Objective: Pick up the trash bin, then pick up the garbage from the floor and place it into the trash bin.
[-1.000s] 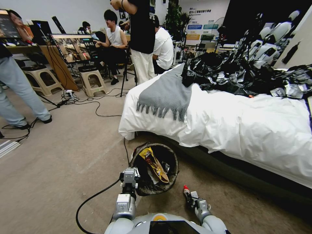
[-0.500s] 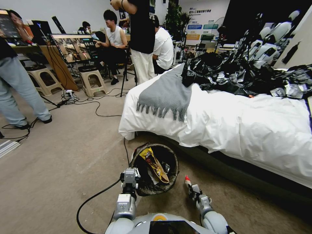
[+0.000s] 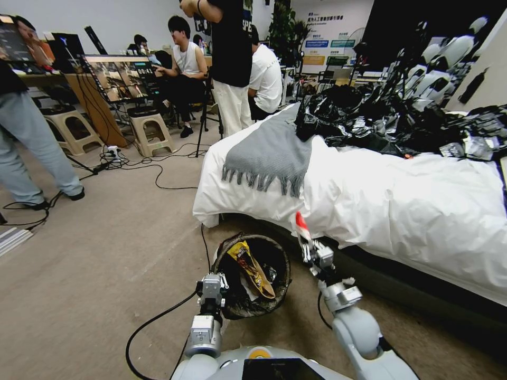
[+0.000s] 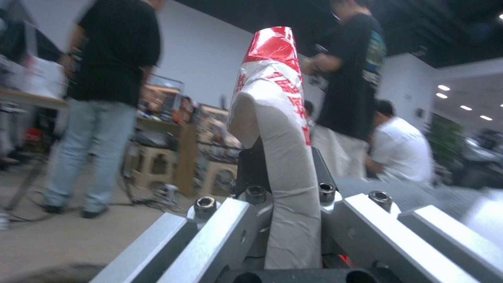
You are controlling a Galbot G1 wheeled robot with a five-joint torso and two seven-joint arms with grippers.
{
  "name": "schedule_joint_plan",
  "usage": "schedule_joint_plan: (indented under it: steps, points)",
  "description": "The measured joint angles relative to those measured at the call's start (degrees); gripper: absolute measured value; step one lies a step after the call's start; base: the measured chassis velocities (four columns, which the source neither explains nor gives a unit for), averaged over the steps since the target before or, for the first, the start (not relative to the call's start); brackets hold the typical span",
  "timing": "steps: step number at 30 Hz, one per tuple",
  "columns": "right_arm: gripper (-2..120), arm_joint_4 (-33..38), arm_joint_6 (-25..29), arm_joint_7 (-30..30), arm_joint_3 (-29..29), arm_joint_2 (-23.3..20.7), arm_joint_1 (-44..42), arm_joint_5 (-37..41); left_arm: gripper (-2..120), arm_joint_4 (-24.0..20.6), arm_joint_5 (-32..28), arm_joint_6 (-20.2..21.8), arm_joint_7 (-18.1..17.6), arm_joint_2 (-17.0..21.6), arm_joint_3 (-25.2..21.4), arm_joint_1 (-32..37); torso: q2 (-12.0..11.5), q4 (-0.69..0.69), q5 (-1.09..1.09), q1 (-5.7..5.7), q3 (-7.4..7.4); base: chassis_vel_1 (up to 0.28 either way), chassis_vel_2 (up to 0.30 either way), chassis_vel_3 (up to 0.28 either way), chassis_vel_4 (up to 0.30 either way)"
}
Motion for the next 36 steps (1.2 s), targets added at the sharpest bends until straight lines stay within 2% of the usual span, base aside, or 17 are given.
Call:
schedule_joint_plan:
  steps: [6, 10, 20, 21, 36]
  points:
    - [0, 0.67, 2.67, -7.22, -2.87, -2.77, -2.47, 1.26, 2, 0.0, -1.16, 0.91, -0.08, 0.04, 0.26, 0.08, 0.0, 0.0, 0.0, 0.0, 0.0, 0.0, 0.0, 0.0, 0.0]
    - [0, -0.13, 3.04, -8.41, -4.68, -3.96, -3.58, 0.75, 2, -0.26, -2.25, 1.74, -0.27, 0.05, 0.39, 0.13, 0.0, 0.01, 0.0, 0.0, 0.0, 0.0, 0.0, 0.0, 0.0]
    - [0, -3.27, 5.02, -9.08, -8.06, -4.55, -5.81, -2.18, 2, -0.24, -3.05, 2.07, -0.52, 0.05, 0.5, 0.05, 0.0, 0.0, 0.0, 0.0, 0.0, 0.0, 0.0, 0.0, 0.0]
    - [0, -5.48, 5.91, -9.16, -8.65, -4.3, -6.0, -2.96, 2, -0.21, -3.14, 2.08, -0.51, 0.04, 0.54, 0.0, 0.0, 0.01, 0.0, 0.0, 0.0, 0.0, 0.0, 0.0, 0.0]
    - [0, -15.23, 6.0, -7.95, -8.41, -2.99, -3.56, -1.23, 2, -0.58, -3.14, 2.08, -0.53, -0.04, 0.55, -0.03, 0.0, 0.0, 0.0, 0.0, 0.0, 0.0, 0.0, 0.0, 0.0]
